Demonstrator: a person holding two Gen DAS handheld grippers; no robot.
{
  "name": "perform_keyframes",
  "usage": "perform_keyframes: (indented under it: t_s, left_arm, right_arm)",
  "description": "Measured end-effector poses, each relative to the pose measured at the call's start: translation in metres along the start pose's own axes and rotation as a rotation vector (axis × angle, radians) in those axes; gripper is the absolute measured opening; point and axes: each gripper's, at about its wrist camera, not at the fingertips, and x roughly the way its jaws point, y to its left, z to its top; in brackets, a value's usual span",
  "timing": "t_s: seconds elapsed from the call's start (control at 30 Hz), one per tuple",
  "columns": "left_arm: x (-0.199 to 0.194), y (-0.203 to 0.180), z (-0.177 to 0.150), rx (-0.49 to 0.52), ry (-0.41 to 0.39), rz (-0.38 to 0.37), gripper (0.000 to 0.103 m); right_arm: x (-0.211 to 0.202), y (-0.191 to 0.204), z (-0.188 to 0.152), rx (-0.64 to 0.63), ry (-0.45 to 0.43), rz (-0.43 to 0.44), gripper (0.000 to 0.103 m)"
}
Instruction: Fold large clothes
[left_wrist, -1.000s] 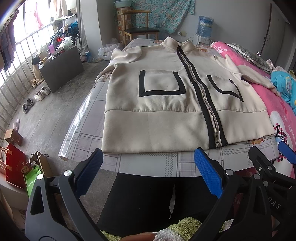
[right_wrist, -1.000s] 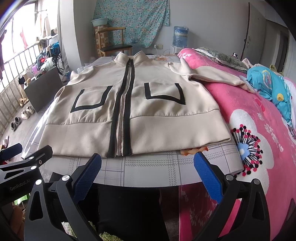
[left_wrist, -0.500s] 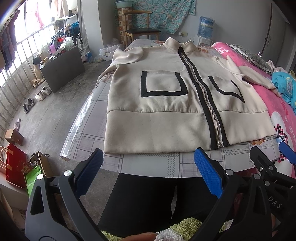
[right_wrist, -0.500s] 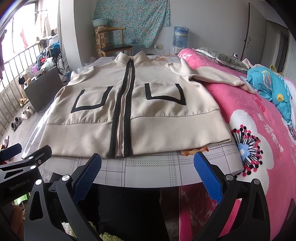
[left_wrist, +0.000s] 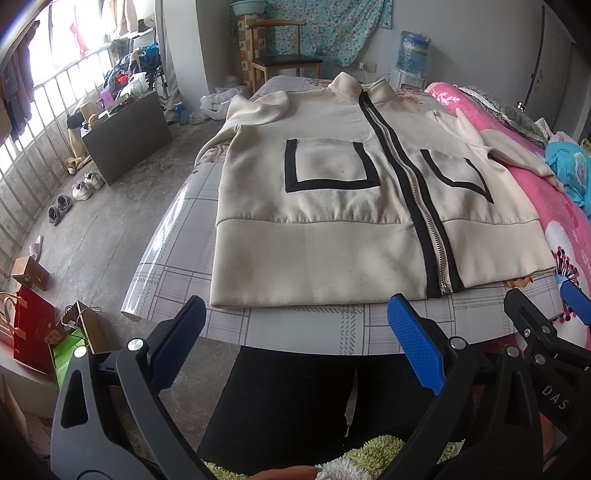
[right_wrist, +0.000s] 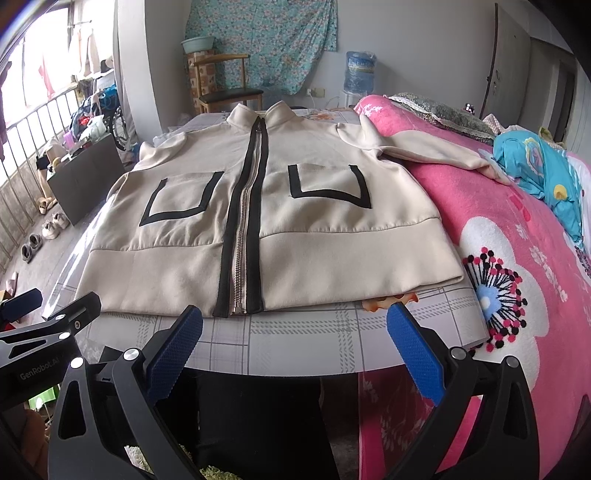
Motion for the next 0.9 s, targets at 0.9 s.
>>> perform_keyframes:
  t_s: [0.9]
  left_arm:
    - [0.098, 0.054, 0.018, -0.001, 0.056, -0.157, 0.095]
  right_arm:
    - [0.078, -0.117, 0.026, 0.124, 0.038, -0.077, 0.097]
